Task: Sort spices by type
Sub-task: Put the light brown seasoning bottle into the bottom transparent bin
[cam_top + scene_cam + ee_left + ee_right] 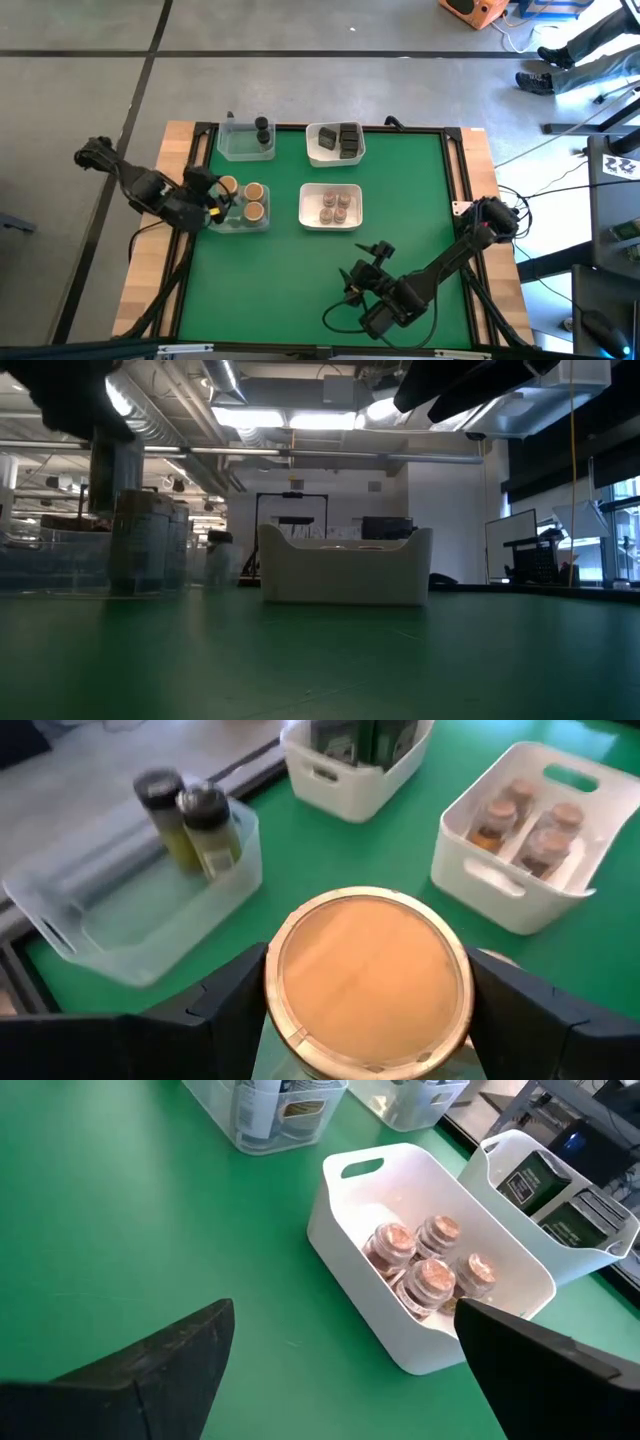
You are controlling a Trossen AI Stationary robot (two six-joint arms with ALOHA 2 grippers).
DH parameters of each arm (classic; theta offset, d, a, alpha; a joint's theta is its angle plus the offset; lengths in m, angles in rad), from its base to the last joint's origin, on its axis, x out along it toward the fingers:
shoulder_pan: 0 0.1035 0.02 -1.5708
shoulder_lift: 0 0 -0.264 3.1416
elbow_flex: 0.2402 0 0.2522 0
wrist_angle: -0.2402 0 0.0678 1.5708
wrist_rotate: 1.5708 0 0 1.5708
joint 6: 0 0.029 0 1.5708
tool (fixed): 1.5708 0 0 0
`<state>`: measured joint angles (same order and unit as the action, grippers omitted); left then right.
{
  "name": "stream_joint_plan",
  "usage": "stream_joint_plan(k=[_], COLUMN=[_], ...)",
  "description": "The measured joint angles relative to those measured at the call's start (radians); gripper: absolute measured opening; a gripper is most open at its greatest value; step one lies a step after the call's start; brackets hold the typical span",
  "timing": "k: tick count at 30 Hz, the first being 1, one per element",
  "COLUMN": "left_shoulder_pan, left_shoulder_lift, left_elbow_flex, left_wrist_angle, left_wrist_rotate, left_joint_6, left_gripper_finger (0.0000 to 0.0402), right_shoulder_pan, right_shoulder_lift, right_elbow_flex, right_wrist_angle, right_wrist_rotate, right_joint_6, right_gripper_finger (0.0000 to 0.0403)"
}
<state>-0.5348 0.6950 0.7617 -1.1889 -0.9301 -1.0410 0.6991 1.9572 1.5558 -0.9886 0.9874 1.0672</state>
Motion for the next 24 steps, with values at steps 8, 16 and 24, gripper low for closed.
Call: stream_joint_plan(k=[8, 16, 24], left_shoulder_pan=[0.0, 0.001, 0.001], left_shoulder_lift=[0.034, 0.051, 0.05], left_elbow_flex=[-0.148, -0.274, -0.298], left_wrist_angle=[0.131, 0.274, 0.297], left_wrist_rotate=[0.007, 0.026, 0.051], left_joint_6=[-0.087, -0.108, -0.092], left_gripper_finger=[0.0262, 0.0263, 0.032], right_shoulder_pan=[0.0, 0.0, 0.0], right_shoulder_lift=[0.0, 0.0, 0.0], right_elbow_flex=[0.0, 0.0, 0.0], right_wrist_angle=[0.0, 0.0, 0.0], right_wrist_rotate=[-0.001, -0.003, -0.003], right_joint_6=[0.0, 0.0, 0.0], right_gripper_finger=[0.0376, 0.0376, 0.0376])
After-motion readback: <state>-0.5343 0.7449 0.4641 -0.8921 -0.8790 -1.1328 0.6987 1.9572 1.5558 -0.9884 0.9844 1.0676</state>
